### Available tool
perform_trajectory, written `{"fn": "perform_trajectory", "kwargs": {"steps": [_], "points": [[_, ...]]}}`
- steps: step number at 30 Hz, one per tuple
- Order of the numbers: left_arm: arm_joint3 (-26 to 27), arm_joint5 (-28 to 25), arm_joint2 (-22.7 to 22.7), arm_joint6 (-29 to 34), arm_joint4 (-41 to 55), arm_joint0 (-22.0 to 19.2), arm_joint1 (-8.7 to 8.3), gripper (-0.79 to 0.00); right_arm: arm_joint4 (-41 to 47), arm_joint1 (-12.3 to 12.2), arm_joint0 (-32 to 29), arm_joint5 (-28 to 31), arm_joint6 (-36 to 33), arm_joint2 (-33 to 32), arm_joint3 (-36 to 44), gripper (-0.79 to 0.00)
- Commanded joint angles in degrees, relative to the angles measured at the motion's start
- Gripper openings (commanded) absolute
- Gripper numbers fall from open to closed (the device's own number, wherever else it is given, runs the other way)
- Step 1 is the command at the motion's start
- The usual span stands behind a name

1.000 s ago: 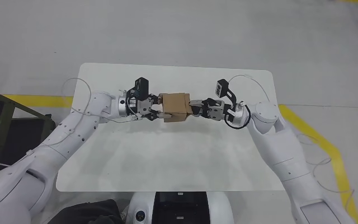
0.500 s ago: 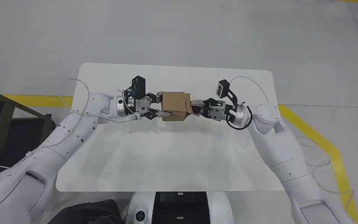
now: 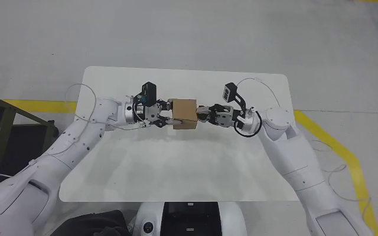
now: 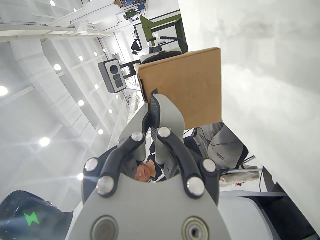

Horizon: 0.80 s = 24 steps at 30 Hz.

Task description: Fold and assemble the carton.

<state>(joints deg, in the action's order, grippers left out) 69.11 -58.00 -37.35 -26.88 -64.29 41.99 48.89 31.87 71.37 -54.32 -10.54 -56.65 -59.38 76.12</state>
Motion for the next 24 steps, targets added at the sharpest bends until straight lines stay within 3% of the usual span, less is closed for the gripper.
{"fn": "perform_trajectory", "kwargs": {"steps": [1, 6, 8, 10, 16, 24], "points": [[-0.2, 0.0, 0.0, 0.0, 0.1, 0.0, 0.06, -0.453, 0.0, 0.0, -0.1, 0.1, 0.1, 0.0, 0.0, -0.745], [-0.5, 0.0, -0.2, -0.4, 0.2, 0.0, 0.11, -0.453, 0.8, -0.2, -0.8, 0.8, 0.2, -1.0, -0.1, -0.456], [-0.8, 0.0, -0.5, -0.8, 0.2, 0.0, 0.08, -0.453, 1.3, -0.4, -1.3, 1.3, 0.1, -1.9, -0.2, -0.394], [-1.2, 0.0, -0.8, -1.1, 0.1, 0.0, 0.06, -0.453, 1.7, -0.7, -1.9, 1.8, 0.1, -3.0, 0.0, -0.271], [-2.4, 0.0, 0.1, -0.7, -1.3, 0.2, 0.48, -0.446, 1.5, -1.4, -3.3, 3.4, -0.3, -5.7, 0.6, 0.000], [-6.8, 2.9, 3.0, -3.9, -7.2, -1.4, 3.61, -0.428, 1.3, -2.3, -5.3, 7.2, -0.8, -9.3, 2.3, 0.000]]}}
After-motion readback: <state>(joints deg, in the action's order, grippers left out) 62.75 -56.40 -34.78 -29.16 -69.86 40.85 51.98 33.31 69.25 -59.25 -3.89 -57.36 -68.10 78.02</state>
